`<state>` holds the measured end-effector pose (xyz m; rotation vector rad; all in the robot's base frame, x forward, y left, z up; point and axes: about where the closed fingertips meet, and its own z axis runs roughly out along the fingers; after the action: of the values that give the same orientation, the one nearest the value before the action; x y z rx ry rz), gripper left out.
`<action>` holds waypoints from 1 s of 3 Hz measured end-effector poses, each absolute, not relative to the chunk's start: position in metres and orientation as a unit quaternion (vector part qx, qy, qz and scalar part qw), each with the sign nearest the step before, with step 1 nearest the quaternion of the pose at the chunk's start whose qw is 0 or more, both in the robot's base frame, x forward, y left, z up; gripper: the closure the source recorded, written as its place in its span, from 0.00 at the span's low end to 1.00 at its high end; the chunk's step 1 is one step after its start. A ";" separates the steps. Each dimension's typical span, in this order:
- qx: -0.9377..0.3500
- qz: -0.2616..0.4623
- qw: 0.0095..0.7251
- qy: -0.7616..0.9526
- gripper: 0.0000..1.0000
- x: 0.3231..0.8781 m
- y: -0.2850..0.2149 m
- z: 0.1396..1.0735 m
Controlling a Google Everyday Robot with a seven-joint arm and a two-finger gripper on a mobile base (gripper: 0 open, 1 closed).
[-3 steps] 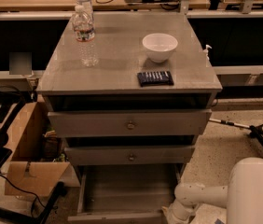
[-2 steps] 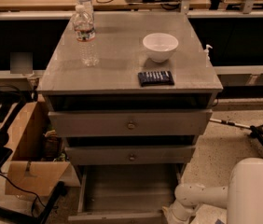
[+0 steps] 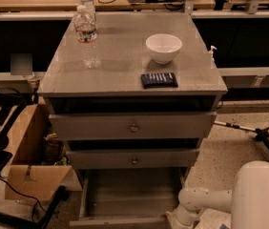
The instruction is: Open bottom drawer
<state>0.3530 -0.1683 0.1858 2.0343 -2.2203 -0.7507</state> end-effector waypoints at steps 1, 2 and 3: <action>0.655 -0.242 0.019 -0.715 1.00 0.353 -0.168 0.186; 0.655 -0.242 0.019 -0.715 1.00 0.353 -0.168 0.187; 0.655 -0.242 0.019 -0.715 1.00 0.354 -0.168 0.187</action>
Offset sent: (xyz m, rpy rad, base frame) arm -0.2273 0.0091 0.0729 -0.1505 0.4462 -0.2260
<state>0.3539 -0.1681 0.1866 2.0341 -2.2203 -0.7508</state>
